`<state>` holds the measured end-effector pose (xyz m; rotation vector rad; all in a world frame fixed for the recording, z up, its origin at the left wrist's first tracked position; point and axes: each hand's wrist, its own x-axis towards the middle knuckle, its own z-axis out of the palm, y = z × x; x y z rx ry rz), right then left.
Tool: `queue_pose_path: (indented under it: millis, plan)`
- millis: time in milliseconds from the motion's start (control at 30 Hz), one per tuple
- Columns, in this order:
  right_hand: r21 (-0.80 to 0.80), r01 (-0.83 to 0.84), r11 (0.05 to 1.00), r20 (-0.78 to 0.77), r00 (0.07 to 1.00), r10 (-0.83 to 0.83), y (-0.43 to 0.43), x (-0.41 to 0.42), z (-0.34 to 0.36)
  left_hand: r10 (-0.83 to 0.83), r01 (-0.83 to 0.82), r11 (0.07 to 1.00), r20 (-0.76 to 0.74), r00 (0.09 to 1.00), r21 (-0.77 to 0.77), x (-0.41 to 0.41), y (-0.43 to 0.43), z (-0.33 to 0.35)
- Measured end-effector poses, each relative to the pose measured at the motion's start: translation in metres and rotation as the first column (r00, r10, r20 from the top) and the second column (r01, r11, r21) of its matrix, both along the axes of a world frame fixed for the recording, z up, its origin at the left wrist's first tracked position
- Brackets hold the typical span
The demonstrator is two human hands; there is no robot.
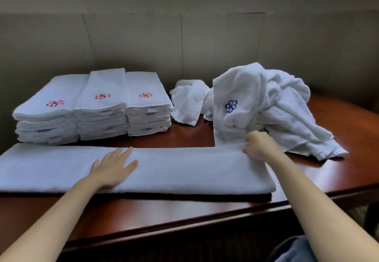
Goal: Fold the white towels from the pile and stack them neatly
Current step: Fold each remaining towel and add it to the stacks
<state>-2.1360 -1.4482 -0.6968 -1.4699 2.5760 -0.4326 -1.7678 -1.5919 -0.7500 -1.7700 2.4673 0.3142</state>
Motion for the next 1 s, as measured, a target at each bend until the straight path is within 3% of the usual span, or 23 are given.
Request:
queue_pose_path:
  millis: [67, 167, 267, 300, 367, 433, 533, 633, 733, 833, 900, 1000]
  plan:
    - [0.098, 0.059, 0.993, -0.006, 0.998, -0.058, -0.004, 0.004, -0.012, 0.024, -0.025, 0.999, -0.006, 1.0, -0.04, -0.004, 0.0, -0.002]
    - [0.124, 0.136, 0.983, -0.033, 0.991, -0.133, -0.008, 0.011, -0.011, 0.036, -0.038, 0.997, -0.025, 0.999, -0.066, -0.004, 0.002, -0.006]
    - [0.061, 0.186, 0.981, -0.324, 0.933, -0.157, -0.011, 0.036, -0.009, 0.031, -0.037, 0.994, -0.054, 0.998, -0.1, -0.002, 0.007, -0.006]
    - [0.004, 0.139, 0.99, -0.424, 0.897, -0.124, -0.014, 0.05, -0.01, 0.028, -0.035, 0.993, -0.066, 0.997, -0.115, -0.002, 0.008, -0.006]
    - [-0.126, -0.089, 0.988, -0.479, 0.877, 0.018, -0.026, 0.083, -0.014, 0.02, -0.028, 0.992, -0.068, 0.997, -0.123, -0.001, 0.008, -0.006]
    - [-0.192, -0.381, 0.904, -0.421, 0.864, 0.275, -0.04, 0.124, -0.02, 0.038, -0.043, 0.995, -0.059, 0.998, -0.093, -0.001, 0.006, -0.006]
    - [-0.07, -0.629, 0.774, -0.195, 0.77, 0.607, -0.056, 0.182, -0.034, 0.067, -0.071, 0.996, -0.07, 0.995, -0.059, -0.003, 0.002, -0.003]
    - [0.122, -0.644, 0.755, -0.049, 0.756, 0.653, -0.066, 0.206, -0.047, 0.092, -0.105, 0.991, -0.146, 0.985, -0.08, -0.004, -0.002, 0.001]
    - [0.128, -0.587, 0.799, -0.023, 0.804, 0.594, -0.077, 0.212, -0.048, 0.254, -0.311, 0.929, -0.263, 0.931, -0.203, 0.02, -0.009, 0.006]
    - [0.016, -0.595, 0.804, -0.084, 0.8, 0.594, -0.087, 0.233, -0.048, 0.517, -0.644, 0.742, -0.455, 0.725, -0.184, 0.065, -0.015, 0.012]
    - [-0.008, -0.654, 0.756, -0.077, 0.755, 0.652, -0.093, 0.251, -0.053, 0.646, -0.824, 0.566, -0.626, 0.436, 0.011, 0.097, -0.02, 0.019]
    - [0.081, -0.702, 0.707, -0.074, 0.703, 0.707, -0.1, 0.265, -0.06, 0.633, -0.891, 0.302, -0.77, -0.077, 0.337, 0.142, -0.024, 0.025]
